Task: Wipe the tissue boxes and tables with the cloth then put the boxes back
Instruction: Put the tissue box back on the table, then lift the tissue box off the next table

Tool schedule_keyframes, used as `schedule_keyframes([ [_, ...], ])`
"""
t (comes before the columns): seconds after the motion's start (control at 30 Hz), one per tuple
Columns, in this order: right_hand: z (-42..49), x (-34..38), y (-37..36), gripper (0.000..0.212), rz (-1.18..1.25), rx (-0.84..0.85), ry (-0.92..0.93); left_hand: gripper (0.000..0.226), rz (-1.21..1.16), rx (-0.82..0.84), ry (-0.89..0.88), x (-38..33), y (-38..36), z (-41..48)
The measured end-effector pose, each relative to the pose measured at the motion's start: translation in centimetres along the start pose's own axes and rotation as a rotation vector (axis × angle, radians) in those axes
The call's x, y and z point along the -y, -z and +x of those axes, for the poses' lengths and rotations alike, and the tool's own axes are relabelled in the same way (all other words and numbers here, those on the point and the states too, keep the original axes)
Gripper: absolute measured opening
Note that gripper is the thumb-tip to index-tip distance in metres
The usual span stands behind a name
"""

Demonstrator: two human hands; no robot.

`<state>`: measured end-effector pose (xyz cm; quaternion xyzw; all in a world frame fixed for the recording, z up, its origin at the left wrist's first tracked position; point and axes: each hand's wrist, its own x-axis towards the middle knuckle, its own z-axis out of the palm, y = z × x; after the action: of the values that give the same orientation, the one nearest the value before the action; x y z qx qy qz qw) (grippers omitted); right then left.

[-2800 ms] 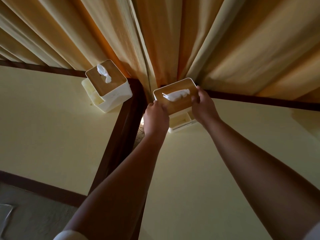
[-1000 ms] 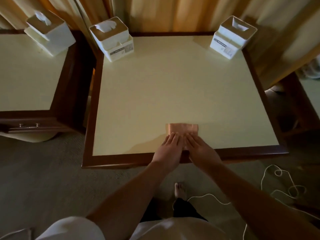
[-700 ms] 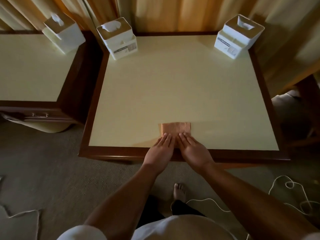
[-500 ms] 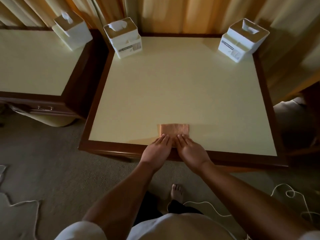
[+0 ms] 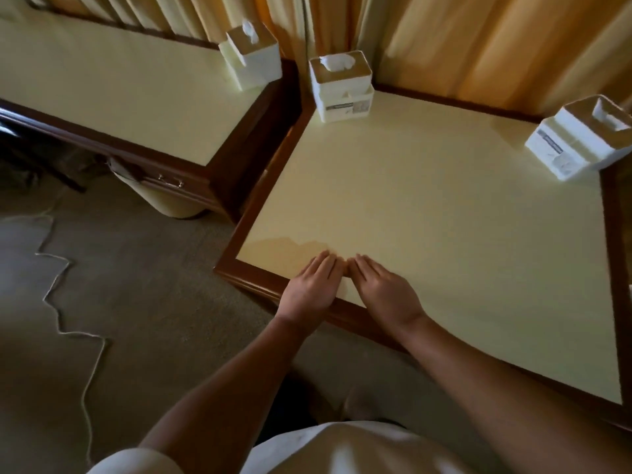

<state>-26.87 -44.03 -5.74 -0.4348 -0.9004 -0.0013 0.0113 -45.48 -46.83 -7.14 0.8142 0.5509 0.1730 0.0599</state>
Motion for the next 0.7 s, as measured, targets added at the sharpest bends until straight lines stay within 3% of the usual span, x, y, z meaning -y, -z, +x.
schedule_keyframes([
  [0.2,7.7,5.1,1.0,0.066,-0.005,0.038,0.070,0.058,0.090,-0.024,0.065,7.4,3.8,-1.8],
  [0.47,18.9,13.7,0.7,0.075,0.046,-0.048,0.176,0.070,0.088,-0.045,0.153,20.5,9.0,-4.4],
  [0.7,28.0,19.4,-0.2,0.070,0.082,-0.134,0.218,0.051,0.116,-0.118,0.206,30.2,12.4,-4.8],
])
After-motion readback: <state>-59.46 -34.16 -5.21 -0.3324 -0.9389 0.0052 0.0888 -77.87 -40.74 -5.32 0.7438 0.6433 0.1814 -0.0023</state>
